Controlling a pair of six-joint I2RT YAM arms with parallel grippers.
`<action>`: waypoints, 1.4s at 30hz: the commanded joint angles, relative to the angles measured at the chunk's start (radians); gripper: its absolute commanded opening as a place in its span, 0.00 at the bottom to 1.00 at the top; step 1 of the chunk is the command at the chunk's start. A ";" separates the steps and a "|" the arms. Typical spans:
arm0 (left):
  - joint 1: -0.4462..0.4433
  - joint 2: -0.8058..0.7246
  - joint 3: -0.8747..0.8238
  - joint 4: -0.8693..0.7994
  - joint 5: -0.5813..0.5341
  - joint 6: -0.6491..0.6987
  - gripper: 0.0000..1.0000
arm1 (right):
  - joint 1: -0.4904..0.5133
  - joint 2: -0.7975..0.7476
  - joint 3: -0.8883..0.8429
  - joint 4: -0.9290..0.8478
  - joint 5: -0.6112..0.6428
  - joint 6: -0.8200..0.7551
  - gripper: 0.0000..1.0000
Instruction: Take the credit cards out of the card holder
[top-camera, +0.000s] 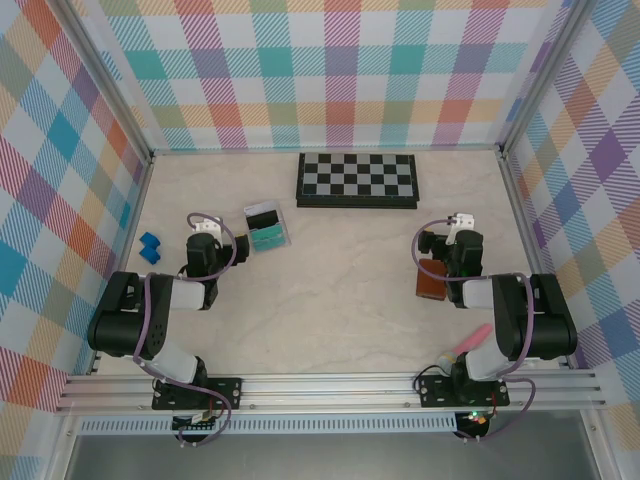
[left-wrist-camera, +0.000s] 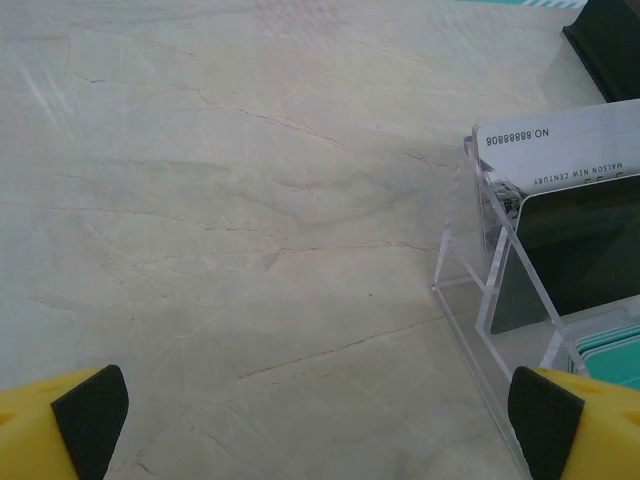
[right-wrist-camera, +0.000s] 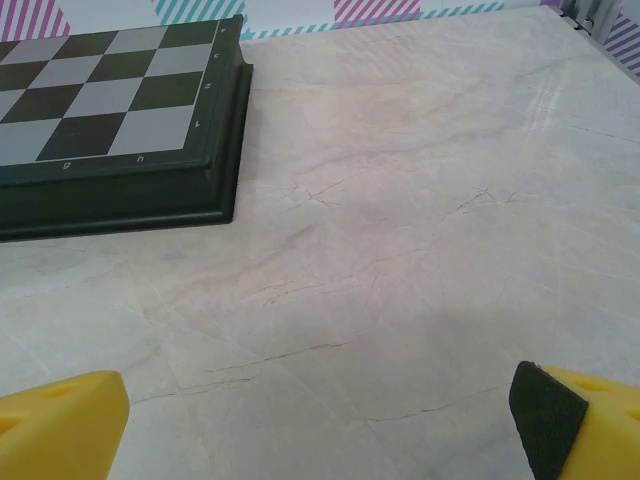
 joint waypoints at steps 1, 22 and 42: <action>0.010 0.005 0.016 0.014 0.008 0.012 1.00 | 0.000 0.001 0.019 0.012 -0.015 -0.013 1.00; 0.010 0.005 0.016 0.015 0.009 0.011 1.00 | 0.000 0.002 0.021 0.011 -0.016 -0.013 1.00; 0.009 -0.411 0.362 -0.915 -0.111 -0.231 1.00 | 0.004 -0.415 0.432 -1.165 0.050 0.361 1.00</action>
